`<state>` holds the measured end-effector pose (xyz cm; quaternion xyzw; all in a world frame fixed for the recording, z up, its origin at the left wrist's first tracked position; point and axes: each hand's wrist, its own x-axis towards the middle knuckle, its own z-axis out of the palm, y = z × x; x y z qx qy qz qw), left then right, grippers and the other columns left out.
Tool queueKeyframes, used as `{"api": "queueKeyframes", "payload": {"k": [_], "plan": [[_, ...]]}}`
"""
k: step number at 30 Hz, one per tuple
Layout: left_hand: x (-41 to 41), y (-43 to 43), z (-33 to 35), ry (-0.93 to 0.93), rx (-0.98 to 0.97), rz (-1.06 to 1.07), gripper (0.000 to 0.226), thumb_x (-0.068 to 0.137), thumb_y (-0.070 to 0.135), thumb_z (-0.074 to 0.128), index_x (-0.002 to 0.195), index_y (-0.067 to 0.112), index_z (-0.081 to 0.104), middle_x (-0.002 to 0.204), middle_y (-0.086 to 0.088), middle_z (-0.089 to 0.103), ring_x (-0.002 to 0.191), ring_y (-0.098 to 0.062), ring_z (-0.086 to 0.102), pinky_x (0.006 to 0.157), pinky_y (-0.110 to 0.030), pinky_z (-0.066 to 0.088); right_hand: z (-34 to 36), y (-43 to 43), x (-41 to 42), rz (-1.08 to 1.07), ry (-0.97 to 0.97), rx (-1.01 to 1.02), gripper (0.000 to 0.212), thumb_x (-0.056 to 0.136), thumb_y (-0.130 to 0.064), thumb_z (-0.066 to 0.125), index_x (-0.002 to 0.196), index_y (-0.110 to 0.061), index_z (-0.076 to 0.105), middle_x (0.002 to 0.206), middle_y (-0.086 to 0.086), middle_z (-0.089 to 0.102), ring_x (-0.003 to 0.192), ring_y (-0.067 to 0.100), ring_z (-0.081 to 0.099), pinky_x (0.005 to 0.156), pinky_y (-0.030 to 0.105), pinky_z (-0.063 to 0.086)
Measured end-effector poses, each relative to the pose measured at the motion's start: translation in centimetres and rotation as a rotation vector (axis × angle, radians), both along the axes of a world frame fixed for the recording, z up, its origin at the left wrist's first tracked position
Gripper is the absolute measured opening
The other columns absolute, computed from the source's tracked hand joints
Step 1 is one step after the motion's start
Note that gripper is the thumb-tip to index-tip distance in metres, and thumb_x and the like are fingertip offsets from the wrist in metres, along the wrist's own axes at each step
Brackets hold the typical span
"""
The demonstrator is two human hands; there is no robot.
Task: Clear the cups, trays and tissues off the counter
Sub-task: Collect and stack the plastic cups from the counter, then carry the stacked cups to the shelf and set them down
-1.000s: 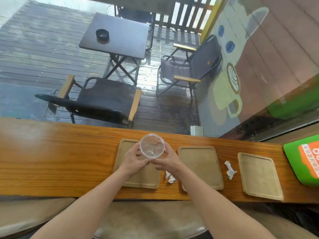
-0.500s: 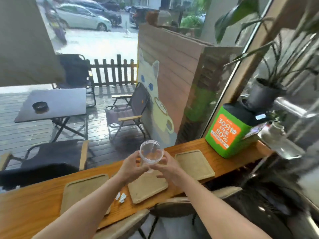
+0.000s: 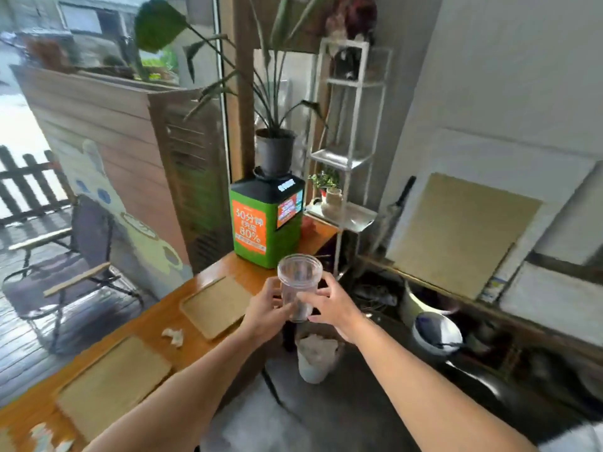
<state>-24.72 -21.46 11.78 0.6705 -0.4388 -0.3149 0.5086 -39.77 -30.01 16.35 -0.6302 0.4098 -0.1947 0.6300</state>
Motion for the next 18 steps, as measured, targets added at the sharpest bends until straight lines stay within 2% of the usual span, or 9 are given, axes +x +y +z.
{"api": "queueKeyframes", "payload": {"k": [1, 3, 7, 12, 14, 18], "plan": [[-1.4, -1.3, 0.0, 0.001, 0.003, -0.033, 0.065, 0.065, 0.057, 0.073, 0.121, 0.032, 0.049, 0.109, 0.010, 0.065, 0.095, -0.010, 0.070, 0.072, -0.028, 0.059, -0.4, -0.9, -1.6, -0.040, 0.001, -0.014, 0.062, 0.084, -0.028, 0.079, 0.137, -0.033, 0.047, 0.123, 0.015, 0.060, 0.112, 0.029, 0.064, 0.093, 0.053, 0.057], [-4.0, -3.8, 0.0, -0.002, 0.011, -0.086, 0.062, 0.066, 0.052, 0.073, 0.120, 0.035, 0.048, 0.109, 0.012, 0.066, 0.095, -0.007, 0.069, 0.071, -0.023, 0.057, -1.0, -2.5, -4.4, -0.114, -0.006, -0.016, 0.062, 0.084, -0.028, 0.079, 0.136, -0.034, 0.047, 0.122, 0.016, 0.061, 0.111, 0.028, 0.065, 0.091, 0.053, 0.058], [-7.6, -8.1, 0.0, -0.056, 0.040, -0.180, 0.054, 0.081, 0.029, 0.076, 0.126, 0.034, 0.047, 0.109, 0.010, 0.064, 0.097, -0.010, 0.067, 0.070, -0.022, 0.054, -1.6, -5.2, -8.5, -0.226, -0.025, 0.000, 0.070, 0.081, -0.031, 0.082, 0.136, -0.040, 0.039, 0.121, 0.011, 0.059, 0.108, 0.023, 0.064, 0.079, 0.038, 0.062], [-9.7, -13.3, -0.4, -0.066, 0.057, -0.240, 0.056, 0.082, 0.026, 0.076, 0.130, 0.032, 0.047, 0.104, 0.018, 0.062, 0.092, -0.003, 0.065, 0.062, -0.014, 0.050, -2.2, -9.4, -10.8, -0.313, -0.011, 0.011, 0.071, 0.081, -0.028, 0.083, 0.137, -0.039, 0.040, 0.120, 0.008, 0.058, 0.104, 0.018, 0.063, 0.067, 0.029, 0.060], [-9.8, -15.8, -0.4, -0.075, 0.055, -0.257, 0.057, 0.082, 0.027, 0.075, 0.131, 0.030, 0.046, 0.106, 0.014, 0.064, 0.094, -0.006, 0.066, 0.065, -0.015, 0.051, -2.3, -11.6, -10.8, -0.343, -0.003, 0.009, 0.071, 0.081, -0.027, 0.083, 0.137, -0.038, 0.040, 0.119, 0.010, 0.059, 0.105, 0.019, 0.063, 0.073, 0.034, 0.062], [-8.7, -21.6, 0.2, -0.092, 0.047, -0.278, 0.058, 0.084, 0.030, 0.075, 0.133, 0.028, 0.046, 0.114, 0.005, 0.066, 0.100, -0.013, 0.067, 0.081, -0.030, 0.055, -1.8, -17.3, -9.7, -0.368, -0.014, -0.001, 0.071, 0.083, -0.023, 0.082, 0.140, -0.034, 0.040, 0.117, 0.010, 0.060, 0.108, 0.024, 0.064, 0.087, 0.045, 0.061]]}}
